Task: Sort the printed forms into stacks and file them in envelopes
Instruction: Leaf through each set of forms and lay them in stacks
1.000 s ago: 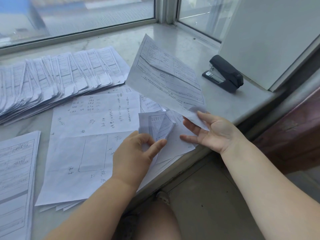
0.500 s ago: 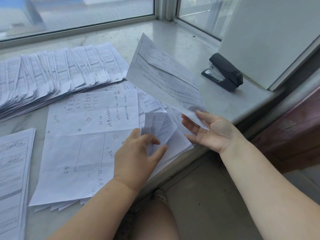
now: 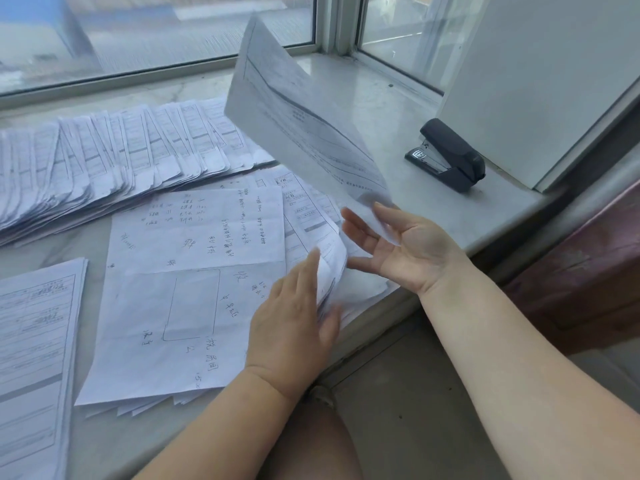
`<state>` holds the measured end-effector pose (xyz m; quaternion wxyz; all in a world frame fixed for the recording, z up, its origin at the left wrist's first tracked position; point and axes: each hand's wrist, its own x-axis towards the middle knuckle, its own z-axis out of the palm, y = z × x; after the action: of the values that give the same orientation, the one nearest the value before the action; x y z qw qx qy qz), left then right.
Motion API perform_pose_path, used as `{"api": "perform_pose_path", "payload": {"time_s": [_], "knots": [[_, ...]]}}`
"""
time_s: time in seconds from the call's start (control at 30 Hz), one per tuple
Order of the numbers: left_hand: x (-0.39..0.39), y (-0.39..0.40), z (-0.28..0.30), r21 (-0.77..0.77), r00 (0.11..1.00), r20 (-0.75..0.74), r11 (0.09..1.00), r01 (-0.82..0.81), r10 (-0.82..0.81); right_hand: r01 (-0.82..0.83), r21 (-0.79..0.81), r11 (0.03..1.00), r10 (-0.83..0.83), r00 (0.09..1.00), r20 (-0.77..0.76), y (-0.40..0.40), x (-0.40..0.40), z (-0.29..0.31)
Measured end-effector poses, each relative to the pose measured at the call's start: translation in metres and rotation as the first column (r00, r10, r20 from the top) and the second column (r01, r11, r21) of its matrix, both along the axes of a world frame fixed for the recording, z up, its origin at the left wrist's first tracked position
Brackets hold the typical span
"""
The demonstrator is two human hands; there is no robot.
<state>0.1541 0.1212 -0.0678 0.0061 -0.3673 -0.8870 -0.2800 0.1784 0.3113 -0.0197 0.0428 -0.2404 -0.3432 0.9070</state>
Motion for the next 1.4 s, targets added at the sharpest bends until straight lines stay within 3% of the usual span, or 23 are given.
{"api": "perform_pose_path", "payload": {"time_s": [0.3,0.47,0.57,0.67,0.77,0.93,1.0,1.1,1.2,1.3,1.4], "knots": [[-0.001,-0.004,0.001,0.166,0.969,0.246,0.983,-0.080,0.037,0.010,0.059,0.998,-0.013,0.999,0.038,-0.024,-0.012,0.007],[0.007,0.002,-0.005,-0.021,0.975,0.203,0.996,-0.091,0.093,0.016,0.143,0.990,-0.034,0.991,0.127,-0.037,-0.006,0.003],[0.005,0.001,-0.003,0.177,0.947,0.298,0.968,-0.180,0.122,0.157,0.217,0.963,-0.196,0.966,0.170,-0.022,0.007,0.013],[0.003,-0.009,0.003,0.437,0.853,0.496,0.802,-0.407,0.163,0.235,0.453,0.860,-0.329,0.934,0.139,0.014,0.033,0.035],[0.001,-0.021,0.007,0.527,0.776,0.586,0.619,-0.583,0.232,0.061,0.737,0.673,-0.255,0.955,0.153,0.045,0.062,0.056],[0.000,-0.029,0.018,0.616,0.802,0.555,0.537,-0.576,0.223,-0.263,0.843,0.469,0.012,0.957,0.291,0.053,0.076,0.077],[-0.002,-0.029,0.021,0.631,0.817,0.530,0.539,-0.558,0.226,-0.298,0.855,0.424,0.040,0.950,0.310,0.032,0.062,0.072],[-0.002,-0.024,0.025,0.628,0.848,0.472,0.585,-0.514,0.239,-0.312,0.833,0.456,-0.046,0.927,0.372,0.002,0.031,0.040],[-0.001,-0.016,0.031,0.680,0.924,0.348,0.635,-0.367,0.162,-0.416,0.801,0.431,-0.051,0.875,0.482,-0.014,0.008,0.004],[-0.004,-0.005,0.024,0.675,0.950,0.303,0.688,-0.267,0.071,-0.481,0.729,0.487,0.006,0.836,0.548,-0.018,-0.001,-0.017],[-0.008,0.001,0.007,0.453,0.921,0.389,0.872,-0.186,-0.005,-0.462,0.738,0.492,-0.024,0.840,0.542,-0.014,-0.003,-0.024]]}}
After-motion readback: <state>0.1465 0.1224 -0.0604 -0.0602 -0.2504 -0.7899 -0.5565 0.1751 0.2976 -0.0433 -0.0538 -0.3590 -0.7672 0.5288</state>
